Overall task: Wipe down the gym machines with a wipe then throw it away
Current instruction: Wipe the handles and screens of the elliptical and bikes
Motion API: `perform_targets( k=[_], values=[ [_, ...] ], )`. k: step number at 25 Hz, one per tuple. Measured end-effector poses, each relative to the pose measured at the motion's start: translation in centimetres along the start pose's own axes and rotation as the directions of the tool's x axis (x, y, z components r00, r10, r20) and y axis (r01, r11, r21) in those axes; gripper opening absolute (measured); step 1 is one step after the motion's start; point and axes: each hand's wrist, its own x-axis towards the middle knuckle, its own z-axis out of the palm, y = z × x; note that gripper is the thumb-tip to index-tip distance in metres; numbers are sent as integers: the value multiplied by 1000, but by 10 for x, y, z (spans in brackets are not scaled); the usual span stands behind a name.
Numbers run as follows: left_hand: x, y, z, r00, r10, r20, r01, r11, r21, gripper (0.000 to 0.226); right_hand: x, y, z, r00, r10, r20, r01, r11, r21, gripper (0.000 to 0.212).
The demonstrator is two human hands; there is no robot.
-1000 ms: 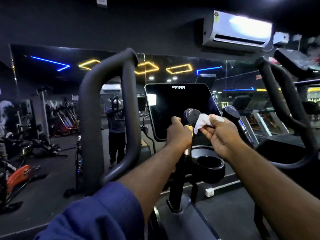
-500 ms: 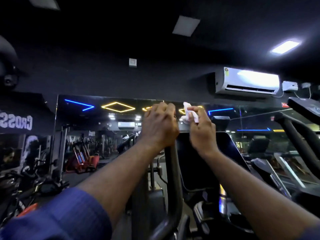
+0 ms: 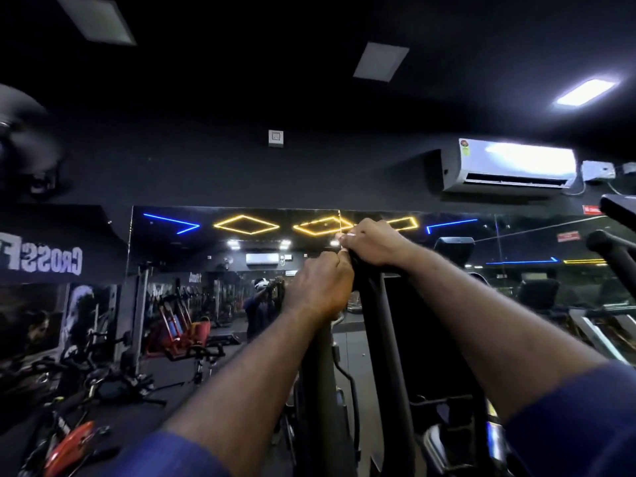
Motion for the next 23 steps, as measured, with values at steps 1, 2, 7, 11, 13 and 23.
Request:
perform_targets(
  k=[1, 2, 7, 11, 13, 23],
  values=[
    [0, -2, 1, 1000, -7, -5, 7, 1000, 2, 49, 5, -3, 0, 999, 35, 21, -35, 999, 35, 55],
    [0, -4, 2, 1000, -22, -6, 22, 1000, -3, 49, 7, -3, 2, 998, 69, 9, -70, 992, 109, 58],
    [-1, -3, 2, 997, -34, -66, 31, 999, -42, 49, -27, 10, 49, 843, 328, -426, 38, 755, 655, 27],
    [-8, -3, 0, 998, -30, -57, 26, 998, -55, 47, -55, 19, 66, 818, 324, -475, 57, 777, 627, 18],
    [-9, -2, -2, 998, -16, -63, 12, 998, -59, 50, -58, 28, 63, 803, 316, -506, 110, 755, 646, 16],
    [-8, -2, 3, 993, -106, -47, 90, 960, -265, 33, -52, 43, 62, 623, -338, -705, 462, 887, -17, 18]
  ],
)
